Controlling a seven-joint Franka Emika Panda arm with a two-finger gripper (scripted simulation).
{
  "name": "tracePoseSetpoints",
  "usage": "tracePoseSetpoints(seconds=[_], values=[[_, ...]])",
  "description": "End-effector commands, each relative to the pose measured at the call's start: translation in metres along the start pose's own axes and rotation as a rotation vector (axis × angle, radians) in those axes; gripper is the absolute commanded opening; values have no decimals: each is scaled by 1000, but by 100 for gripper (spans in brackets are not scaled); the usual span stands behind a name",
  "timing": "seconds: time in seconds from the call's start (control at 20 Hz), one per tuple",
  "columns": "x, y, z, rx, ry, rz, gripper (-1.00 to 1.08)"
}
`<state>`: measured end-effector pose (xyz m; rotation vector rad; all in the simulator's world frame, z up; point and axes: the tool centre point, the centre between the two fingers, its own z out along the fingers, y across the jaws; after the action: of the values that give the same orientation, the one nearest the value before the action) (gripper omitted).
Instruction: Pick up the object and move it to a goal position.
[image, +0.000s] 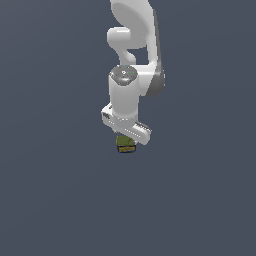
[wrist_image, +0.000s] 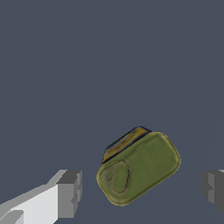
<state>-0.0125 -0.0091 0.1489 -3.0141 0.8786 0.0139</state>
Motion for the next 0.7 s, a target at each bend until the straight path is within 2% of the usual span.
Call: tracePoseSetpoints(seconds=[0.0, 0.65], values=[[-2, 0, 3, 1, 0, 70, 100], [-10, 4, 19, 2, 0, 429, 100]])
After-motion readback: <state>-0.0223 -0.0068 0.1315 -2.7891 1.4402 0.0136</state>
